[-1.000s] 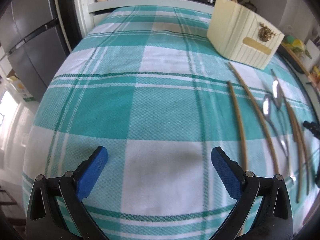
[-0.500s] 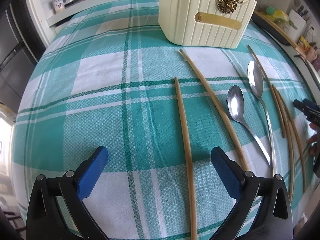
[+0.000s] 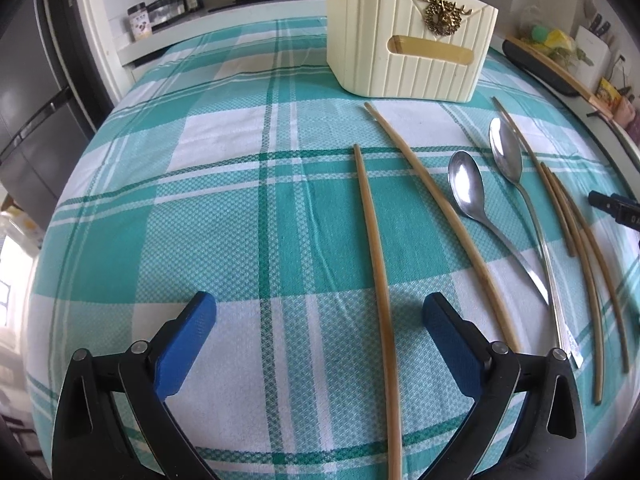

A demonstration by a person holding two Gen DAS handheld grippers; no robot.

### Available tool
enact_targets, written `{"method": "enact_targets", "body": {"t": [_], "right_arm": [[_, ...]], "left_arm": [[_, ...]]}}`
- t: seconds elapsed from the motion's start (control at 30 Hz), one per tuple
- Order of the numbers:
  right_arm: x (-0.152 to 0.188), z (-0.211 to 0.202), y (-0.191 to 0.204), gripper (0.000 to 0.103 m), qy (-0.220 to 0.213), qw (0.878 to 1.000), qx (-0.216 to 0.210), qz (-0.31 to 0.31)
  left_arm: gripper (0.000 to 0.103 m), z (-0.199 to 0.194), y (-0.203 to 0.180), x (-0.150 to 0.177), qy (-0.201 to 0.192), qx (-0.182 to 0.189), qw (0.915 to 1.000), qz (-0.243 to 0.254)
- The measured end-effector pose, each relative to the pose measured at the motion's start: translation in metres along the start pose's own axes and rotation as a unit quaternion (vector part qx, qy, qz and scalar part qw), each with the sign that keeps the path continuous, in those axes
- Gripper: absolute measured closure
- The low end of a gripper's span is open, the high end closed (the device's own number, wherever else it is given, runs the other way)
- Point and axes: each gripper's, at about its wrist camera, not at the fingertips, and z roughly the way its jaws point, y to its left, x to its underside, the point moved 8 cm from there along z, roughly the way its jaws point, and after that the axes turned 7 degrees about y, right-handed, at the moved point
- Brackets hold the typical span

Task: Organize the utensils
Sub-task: 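Lower the left tool onto another wooden chopstick and close while the right tool grasps one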

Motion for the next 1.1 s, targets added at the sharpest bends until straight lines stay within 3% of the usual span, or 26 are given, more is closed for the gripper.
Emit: {"method": "enact_targets", "body": {"t": [0.37,0.63,0.7,0.77,0.83,0.97,1.03,1.1], "right_arm": [[-0.003,0.002,0.003,0.000,0.000,1.000,-0.002,-0.004],[-0.017,0.009,0.000,0.000,0.007,1.000,-0.014,-0.013],[-0.018,0.002,-0.002,0.001,0.031,0.999,-0.030,-0.001],[-0.019,-0.026,0.017,0.001,0.021,0.996,-0.084,-0.004],[-0.011,-0.048,0.052,0.001,0.038,0.989,-0.129,-0.054],[0.016,-0.046,0.106,0.001,0.113,0.975,-0.128,-0.144],[0.025,-0.036,0.118,0.008,0.128,0.970,-0.105,-0.175],[0.029,-0.021,0.120,0.044,0.148,0.968,-0.079,-0.186]], "left_arm": [[0.000,0.002,-0.001,-0.003,-0.005,0.008,0.9999,0.007],[0.000,0.012,0.000,-0.020,0.035,0.015,0.9990,0.023],[0.000,0.015,0.001,-0.023,0.042,0.014,0.9988,0.020],[0.000,0.016,-0.001,-0.026,0.051,0.013,0.9984,0.022],[0.001,0.018,-0.005,-0.028,0.057,0.014,0.9978,0.032],[0.011,0.018,-0.011,-0.034,0.076,0.020,0.9957,0.049],[0.016,0.017,-0.013,-0.035,0.083,0.021,0.9948,0.055],[0.021,0.017,-0.014,-0.036,0.087,0.021,0.9943,0.057]]}}
